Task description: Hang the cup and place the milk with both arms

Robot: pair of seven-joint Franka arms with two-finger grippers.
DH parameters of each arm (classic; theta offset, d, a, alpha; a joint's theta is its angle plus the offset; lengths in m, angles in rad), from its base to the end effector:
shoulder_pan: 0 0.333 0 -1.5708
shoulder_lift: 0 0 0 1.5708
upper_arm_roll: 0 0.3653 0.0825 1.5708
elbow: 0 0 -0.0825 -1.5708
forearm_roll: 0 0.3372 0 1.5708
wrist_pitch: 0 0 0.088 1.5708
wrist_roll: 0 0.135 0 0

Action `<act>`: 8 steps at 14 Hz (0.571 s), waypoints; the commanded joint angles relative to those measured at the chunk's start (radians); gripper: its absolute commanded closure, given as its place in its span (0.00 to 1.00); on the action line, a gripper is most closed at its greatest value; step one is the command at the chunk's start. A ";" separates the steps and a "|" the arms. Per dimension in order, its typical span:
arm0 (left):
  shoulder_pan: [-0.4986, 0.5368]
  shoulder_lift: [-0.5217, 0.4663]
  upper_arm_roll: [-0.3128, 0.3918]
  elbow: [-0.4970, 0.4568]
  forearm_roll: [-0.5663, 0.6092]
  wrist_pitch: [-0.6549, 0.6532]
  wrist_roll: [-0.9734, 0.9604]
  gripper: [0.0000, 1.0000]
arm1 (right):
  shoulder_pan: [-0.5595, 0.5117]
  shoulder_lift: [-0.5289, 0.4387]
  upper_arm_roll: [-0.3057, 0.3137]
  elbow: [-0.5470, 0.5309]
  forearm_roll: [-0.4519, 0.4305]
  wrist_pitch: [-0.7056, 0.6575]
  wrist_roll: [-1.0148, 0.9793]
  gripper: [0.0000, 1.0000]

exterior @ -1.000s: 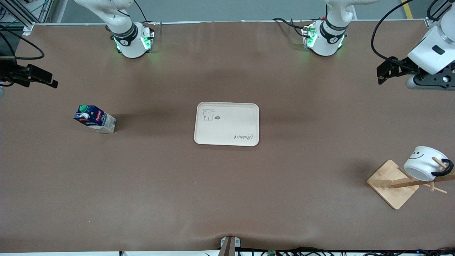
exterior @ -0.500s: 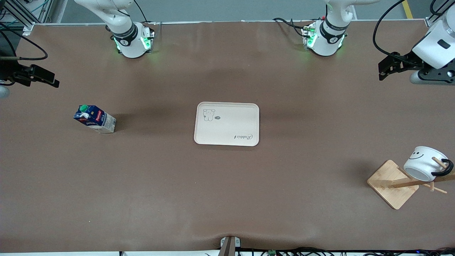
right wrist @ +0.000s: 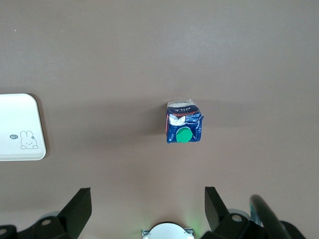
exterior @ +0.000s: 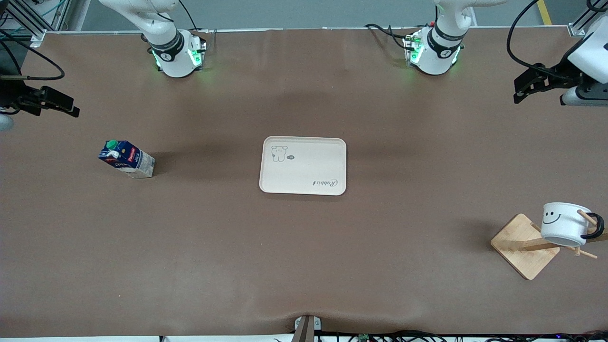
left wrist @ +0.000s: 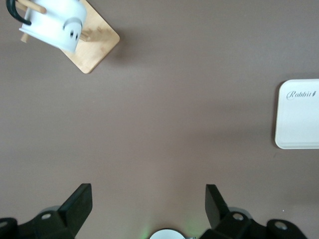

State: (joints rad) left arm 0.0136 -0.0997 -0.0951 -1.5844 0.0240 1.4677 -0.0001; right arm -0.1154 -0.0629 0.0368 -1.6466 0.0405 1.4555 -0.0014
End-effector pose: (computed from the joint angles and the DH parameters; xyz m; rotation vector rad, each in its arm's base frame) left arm 0.4589 -0.0371 0.6793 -3.1051 0.1221 0.0250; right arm 0.4667 -0.0302 0.6358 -3.0899 0.1165 0.1960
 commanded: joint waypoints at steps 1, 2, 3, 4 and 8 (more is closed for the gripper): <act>-0.001 0.015 0.009 0.043 0.002 -0.009 0.006 0.00 | 0.003 -0.026 0.003 -0.032 -0.027 0.019 0.004 0.00; -0.001 0.015 0.009 0.043 0.002 -0.009 0.006 0.00 | 0.005 -0.026 0.005 -0.033 -0.039 0.019 0.004 0.00; -0.003 0.015 0.009 0.043 0.002 -0.009 0.006 0.00 | 0.013 -0.026 0.005 -0.035 -0.047 0.017 0.004 0.00; -0.003 0.015 0.009 0.043 0.002 -0.009 0.006 0.00 | 0.016 -0.026 0.005 -0.036 -0.047 0.017 0.004 0.00; 0.002 0.014 0.009 0.043 0.013 -0.023 0.006 0.00 | 0.016 -0.023 0.005 -0.036 -0.047 0.016 0.006 0.00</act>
State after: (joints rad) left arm 0.0142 -0.0957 -0.0889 -1.5681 0.0245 1.4662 -0.0001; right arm -0.1056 -0.0629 0.0409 -1.6571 0.0126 1.4586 -0.0015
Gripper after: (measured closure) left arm 0.000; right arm 0.000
